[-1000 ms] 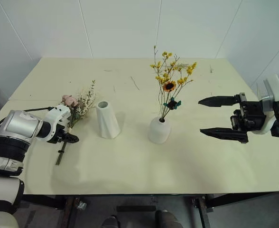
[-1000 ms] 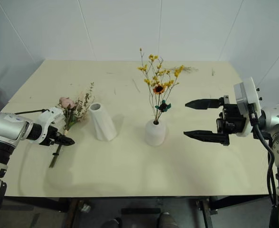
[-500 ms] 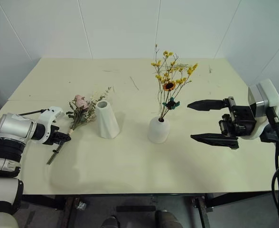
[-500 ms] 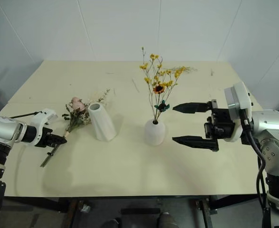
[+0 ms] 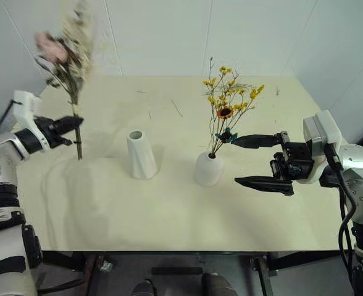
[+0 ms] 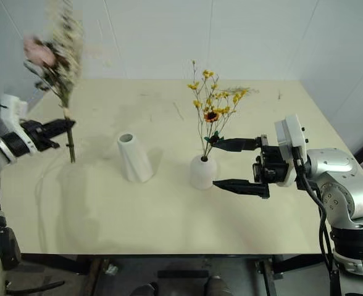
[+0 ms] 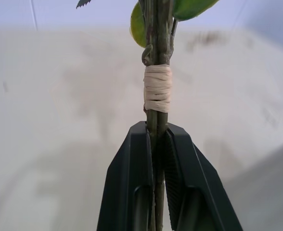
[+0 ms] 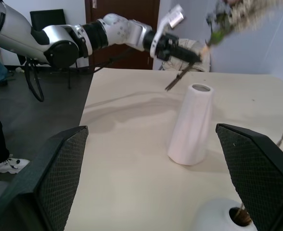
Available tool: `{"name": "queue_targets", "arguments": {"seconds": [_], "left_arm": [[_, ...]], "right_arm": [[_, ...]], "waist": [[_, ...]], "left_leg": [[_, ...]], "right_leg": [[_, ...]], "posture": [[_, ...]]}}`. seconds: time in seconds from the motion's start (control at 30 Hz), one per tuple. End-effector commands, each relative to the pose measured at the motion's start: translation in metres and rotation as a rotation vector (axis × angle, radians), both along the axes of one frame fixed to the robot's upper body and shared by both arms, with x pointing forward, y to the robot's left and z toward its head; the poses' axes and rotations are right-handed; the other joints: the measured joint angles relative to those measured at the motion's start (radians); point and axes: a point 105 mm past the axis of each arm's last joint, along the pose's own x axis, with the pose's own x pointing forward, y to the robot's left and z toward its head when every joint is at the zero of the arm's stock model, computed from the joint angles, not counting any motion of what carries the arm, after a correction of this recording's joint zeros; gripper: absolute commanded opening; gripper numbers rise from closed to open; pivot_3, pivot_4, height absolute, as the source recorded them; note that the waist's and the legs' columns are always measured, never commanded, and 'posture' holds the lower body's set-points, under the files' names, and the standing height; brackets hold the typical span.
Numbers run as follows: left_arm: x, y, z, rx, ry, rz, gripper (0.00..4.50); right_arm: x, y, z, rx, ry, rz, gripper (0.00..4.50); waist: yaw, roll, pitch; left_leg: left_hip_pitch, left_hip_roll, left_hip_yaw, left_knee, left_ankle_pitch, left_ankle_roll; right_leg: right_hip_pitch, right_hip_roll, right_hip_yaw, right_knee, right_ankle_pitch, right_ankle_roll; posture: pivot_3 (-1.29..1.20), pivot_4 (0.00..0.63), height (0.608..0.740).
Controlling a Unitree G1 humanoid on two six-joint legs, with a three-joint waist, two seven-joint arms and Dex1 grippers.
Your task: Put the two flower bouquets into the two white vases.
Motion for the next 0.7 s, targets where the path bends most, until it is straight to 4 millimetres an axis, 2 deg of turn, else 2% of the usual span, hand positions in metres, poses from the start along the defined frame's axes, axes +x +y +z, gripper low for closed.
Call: {"name": "queue_targets", "arguments": {"seconds": [0.03, 0.13, 0.2, 0.3, 0.5, 0.7], "left_arm": [[-0.016, -0.013, 0.056, -0.073, -0.289, -0.09, 0.08], [-0.025, -0.031, 0.079, -0.143, -0.383, -0.211, 0.08], [-0.029, -0.041, 0.087, -0.147, -0.419, -0.261, 0.08], [-0.031, -0.065, 0.101, -0.159, -0.478, -0.345, 0.08], [-0.033, -0.094, 0.112, -0.201, -0.518, -0.46, 0.08], [-0.029, -0.108, 0.117, -0.273, -0.534, -0.516, 0.08]], "right_arm": [[-0.001, 0.001, 0.003, 0.016, -0.025, 0.004, 4.5], [-0.001, 0.002, 0.001, 0.009, -0.014, 0.006, 4.5], [0.002, 0.001, -0.001, 0.003, -0.011, -0.009, 4.5], [0.016, -0.01, -0.001, 0.011, -0.01, -0.111, 4.5], [0.02, -0.023, -0.005, 0.046, 0.006, -0.184, 4.5], [0.014, -0.027, -0.006, 0.072, -0.005, -0.231, 4.5]], "waist": [[0.003, 0.0, 0.0], [0.008, -0.001, 0.0], [0.012, -0.001, 0.0], [0.017, -0.001, 0.0], [0.018, -0.001, 0.0], [0.016, -0.001, 0.0]], "left_leg": [[0.0, 0.0, 0.0, 0.001, 0.0, 0.0], [0.0, 0.0, 0.0, 0.002, 0.0, 0.0], [0.0, 0.0, 0.0, 0.002, 0.0, 0.0], [0.0, 0.0, 0.0, 0.002, 0.0, 0.0], [0.001, 0.0, 0.0, 0.002, 0.0, 0.0], [0.0, 0.0, 0.0, 0.002, 0.0, 0.0]], "right_leg": [[0.0, 0.0, 0.0, 0.0, 0.0, 0.0], [0.001, 0.0, 0.0, 0.0, 0.001, 0.001], [0.001, 0.0, 0.0, 0.0, 0.001, 0.001], [0.002, 0.0, 0.0, 0.0, 0.001, 0.001], [0.002, 0.0, 0.0, 0.0, 0.001, 0.001], [0.002, 0.0, 0.0, -0.001, 0.001, 0.001]], "posture": [[0.0, 0.15, 0.74], [0.0, 0.15, 0.74], [0.0, 0.15, 0.74], [0.0, 0.15, 0.74], [0.0, 0.15, 0.74], [0.0, 0.15, 0.74]]}}
